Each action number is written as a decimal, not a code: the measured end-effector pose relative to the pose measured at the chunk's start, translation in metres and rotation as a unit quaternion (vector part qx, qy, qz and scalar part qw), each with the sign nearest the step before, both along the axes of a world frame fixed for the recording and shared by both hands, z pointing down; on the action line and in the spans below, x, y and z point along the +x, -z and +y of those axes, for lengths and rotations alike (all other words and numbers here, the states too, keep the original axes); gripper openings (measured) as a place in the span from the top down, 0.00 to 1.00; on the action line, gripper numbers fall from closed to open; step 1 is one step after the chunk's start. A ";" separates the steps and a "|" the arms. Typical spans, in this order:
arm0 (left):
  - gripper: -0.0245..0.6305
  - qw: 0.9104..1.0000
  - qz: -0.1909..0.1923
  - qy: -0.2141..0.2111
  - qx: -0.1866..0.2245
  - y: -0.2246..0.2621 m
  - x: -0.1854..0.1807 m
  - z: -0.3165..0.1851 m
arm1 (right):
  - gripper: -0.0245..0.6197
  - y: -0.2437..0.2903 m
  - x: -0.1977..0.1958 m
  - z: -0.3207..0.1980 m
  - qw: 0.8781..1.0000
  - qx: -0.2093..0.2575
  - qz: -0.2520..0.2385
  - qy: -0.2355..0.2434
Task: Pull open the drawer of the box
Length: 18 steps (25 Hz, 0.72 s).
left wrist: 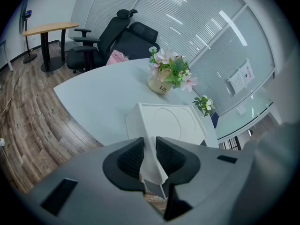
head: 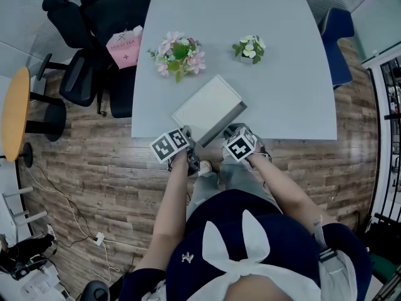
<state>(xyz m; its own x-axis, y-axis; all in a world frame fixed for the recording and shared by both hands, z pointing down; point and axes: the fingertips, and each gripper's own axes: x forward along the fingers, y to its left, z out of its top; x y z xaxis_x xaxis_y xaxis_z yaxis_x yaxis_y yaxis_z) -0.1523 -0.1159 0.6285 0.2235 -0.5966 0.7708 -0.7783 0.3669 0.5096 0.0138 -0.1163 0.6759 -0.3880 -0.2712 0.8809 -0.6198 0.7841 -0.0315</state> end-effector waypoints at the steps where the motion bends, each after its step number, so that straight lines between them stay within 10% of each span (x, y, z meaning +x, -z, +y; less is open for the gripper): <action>1: 0.82 1.000 0.000 0.000 0.000 0.000 0.000 0.000 | 0.84 0.000 0.001 0.001 1.000 -0.001 0.000 0.000; 18: 0.82 1.000 -0.001 0.001 0.005 0.000 -0.001 0.000 | 0.84 -0.001 0.013 0.014 1.000 -0.008 0.000 -0.010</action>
<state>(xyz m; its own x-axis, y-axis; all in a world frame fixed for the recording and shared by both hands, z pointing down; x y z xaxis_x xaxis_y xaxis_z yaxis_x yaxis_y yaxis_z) -0.1533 -0.1164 0.6290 0.2208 -0.6052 0.7649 -0.7779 0.3637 0.5124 0.0270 -0.1027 0.6770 -0.3833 -0.2655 0.8846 -0.6356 0.7708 -0.0441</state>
